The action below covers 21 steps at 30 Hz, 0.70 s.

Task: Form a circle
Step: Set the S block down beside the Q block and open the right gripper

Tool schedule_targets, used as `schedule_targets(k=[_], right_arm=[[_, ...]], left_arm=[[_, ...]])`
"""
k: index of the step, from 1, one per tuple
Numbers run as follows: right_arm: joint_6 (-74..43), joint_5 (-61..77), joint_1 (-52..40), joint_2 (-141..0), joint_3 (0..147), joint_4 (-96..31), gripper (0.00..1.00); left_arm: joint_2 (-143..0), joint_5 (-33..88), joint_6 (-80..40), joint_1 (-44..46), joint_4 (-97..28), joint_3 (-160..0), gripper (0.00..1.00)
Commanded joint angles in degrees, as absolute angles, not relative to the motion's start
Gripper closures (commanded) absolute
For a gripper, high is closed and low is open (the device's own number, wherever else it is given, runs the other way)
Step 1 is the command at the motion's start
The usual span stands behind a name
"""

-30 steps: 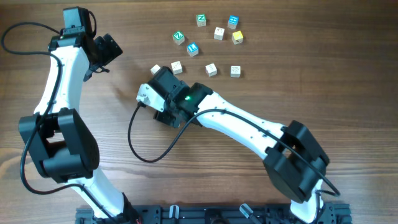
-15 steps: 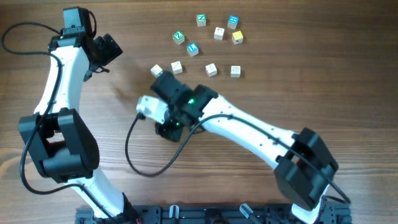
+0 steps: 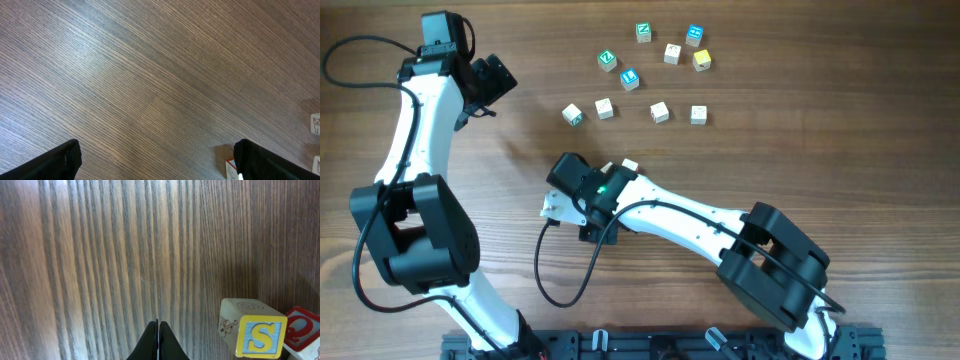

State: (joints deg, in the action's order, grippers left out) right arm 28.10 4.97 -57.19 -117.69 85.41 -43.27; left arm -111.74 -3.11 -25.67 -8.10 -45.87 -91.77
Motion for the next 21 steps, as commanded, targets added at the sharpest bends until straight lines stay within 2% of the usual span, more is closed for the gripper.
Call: schedule_targets(k=[1,21], right_arm=[[30.0,3.8,-56.5,-119.0,84.8,-43.2,0.96],[29.8,5.0,-55.1,-119.1,84.7,-43.9,0.96]], left_arm=[[-111.7,-3.0,-26.2,-8.2,-45.7,-91.8,0.0],[-111.7,-3.1,-26.2,-8.2,-45.7,-91.8,0.0]])
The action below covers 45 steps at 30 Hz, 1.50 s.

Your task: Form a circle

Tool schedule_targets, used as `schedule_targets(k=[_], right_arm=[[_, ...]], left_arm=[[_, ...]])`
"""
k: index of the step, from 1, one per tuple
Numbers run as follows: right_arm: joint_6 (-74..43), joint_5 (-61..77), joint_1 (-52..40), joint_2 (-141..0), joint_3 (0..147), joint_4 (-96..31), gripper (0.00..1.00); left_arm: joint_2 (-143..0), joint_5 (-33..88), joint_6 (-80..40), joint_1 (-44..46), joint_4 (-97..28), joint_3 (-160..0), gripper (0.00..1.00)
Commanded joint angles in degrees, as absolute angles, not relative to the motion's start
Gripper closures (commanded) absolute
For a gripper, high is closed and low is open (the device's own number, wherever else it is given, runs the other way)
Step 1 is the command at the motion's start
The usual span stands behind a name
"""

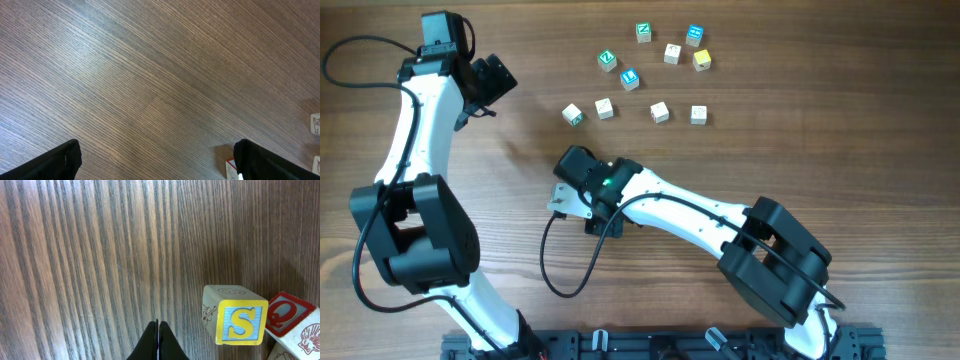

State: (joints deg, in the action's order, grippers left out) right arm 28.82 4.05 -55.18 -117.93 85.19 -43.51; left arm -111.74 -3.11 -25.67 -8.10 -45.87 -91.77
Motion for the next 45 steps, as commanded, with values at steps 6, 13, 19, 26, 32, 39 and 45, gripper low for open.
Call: schedule_targets(k=[6,13,19,26,32,39,45], right_arm=[[30.0,5.0,-54.7,-119.9,84.7,-43.5,0.96],[30.0,4.9,-54.7,-120.6,84.7,-43.0,0.96],[30.0,4.1,-54.7,-120.7,84.7,-42.7,0.96],[30.0,3.9,-54.1,-120.7,84.7,-42.0,0.96],[30.0,2.9,-52.7,-120.7,84.7,-42.3,0.96],[30.0,4.1,-52.7,-120.7,84.7,-42.2,0.96],[30.0,4.1,-52.7,-120.7,84.7,-42.0,0.96]], left_arm=[[-111.7,-3.0,-26.2,-8.2,-45.7,-91.8,0.0],[-111.7,-3.0,-26.2,-8.2,-45.7,-91.8,0.0],[-111.7,-3.0,-26.2,-8.2,-45.7,-91.8,0.0],[-111.7,-3.0,-26.2,-8.2,-45.7,-91.8,0.0],[-111.7,-3.0,-26.2,-8.2,-45.7,-91.8,0.0],[-111.7,-3.0,-26.2,-8.2,-45.7,-91.8,0.0],[-111.7,-3.0,-26.2,-8.2,-45.7,-91.8,0.0]])
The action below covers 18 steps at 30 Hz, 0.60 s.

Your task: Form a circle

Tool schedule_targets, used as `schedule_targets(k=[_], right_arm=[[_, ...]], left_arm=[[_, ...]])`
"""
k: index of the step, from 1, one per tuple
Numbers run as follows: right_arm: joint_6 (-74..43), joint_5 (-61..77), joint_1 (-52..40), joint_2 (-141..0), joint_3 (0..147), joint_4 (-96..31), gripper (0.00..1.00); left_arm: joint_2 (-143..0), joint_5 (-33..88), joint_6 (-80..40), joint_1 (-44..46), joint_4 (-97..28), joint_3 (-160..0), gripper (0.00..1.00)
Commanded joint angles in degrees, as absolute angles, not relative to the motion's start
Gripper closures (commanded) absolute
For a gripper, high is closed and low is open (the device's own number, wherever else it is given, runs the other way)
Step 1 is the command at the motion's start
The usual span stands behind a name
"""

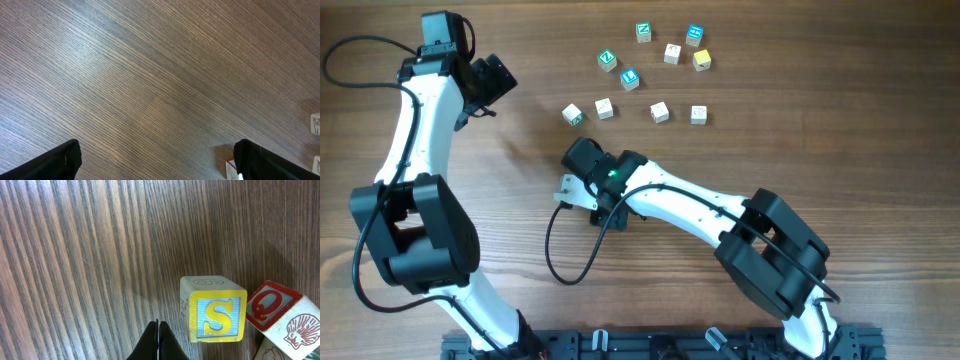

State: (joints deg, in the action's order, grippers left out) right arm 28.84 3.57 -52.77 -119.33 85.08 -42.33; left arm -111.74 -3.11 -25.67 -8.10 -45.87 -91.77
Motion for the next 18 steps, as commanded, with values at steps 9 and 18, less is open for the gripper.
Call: schedule_targets(k=[9,18], right_arm=[[30.1,3.9,-52.7,-120.7,84.7,-41.4,0.96],[30.0,3.6,-52.7,-120.7,84.7,-41.1,0.95]], left_arm=[[-111.7,-3.0,-26.2,-8.2,-45.7,-91.8,0.0],[-111.7,-3.0,-26.2,-8.2,-45.7,-91.8,0.0]])
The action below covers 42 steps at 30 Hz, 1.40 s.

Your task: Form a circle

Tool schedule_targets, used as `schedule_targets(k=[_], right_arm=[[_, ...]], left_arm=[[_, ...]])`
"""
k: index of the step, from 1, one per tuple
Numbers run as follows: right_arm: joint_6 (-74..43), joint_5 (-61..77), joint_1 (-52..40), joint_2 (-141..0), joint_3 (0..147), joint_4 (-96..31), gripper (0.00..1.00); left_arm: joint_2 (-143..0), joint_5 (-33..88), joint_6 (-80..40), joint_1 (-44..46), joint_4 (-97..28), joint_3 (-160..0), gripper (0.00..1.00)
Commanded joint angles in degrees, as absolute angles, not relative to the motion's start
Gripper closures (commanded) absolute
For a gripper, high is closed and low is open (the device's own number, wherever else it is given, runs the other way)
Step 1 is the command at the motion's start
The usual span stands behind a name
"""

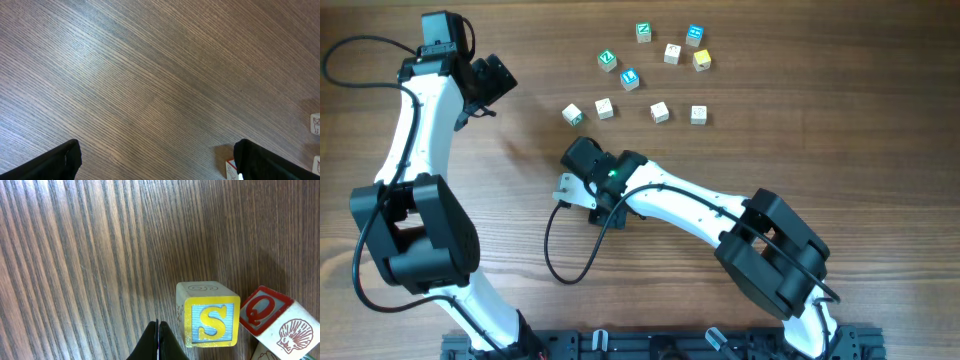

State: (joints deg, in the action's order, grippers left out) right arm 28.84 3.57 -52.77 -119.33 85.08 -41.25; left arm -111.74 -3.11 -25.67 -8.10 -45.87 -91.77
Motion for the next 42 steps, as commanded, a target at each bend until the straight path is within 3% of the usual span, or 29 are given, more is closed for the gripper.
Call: schedule_targets(k=[1,34,42], right_arm=[[30.0,2.8,-52.7,-120.7,84.7,-41.1,0.96],[29.8,-0.8,-52.8,-120.7,84.7,-41.0,0.96],[28.8,13.0,-52.9,-118.7,87.7,-44.4,0.94]], left_arm=[[-111.7,-3.0,-26.2,-8.2,-45.7,-91.8,0.0],[-111.7,-3.0,-26.2,-8.2,-45.7,-91.8,0.0],[-111.7,-3.0,-26.2,-8.2,-45.7,-91.8,0.0]])
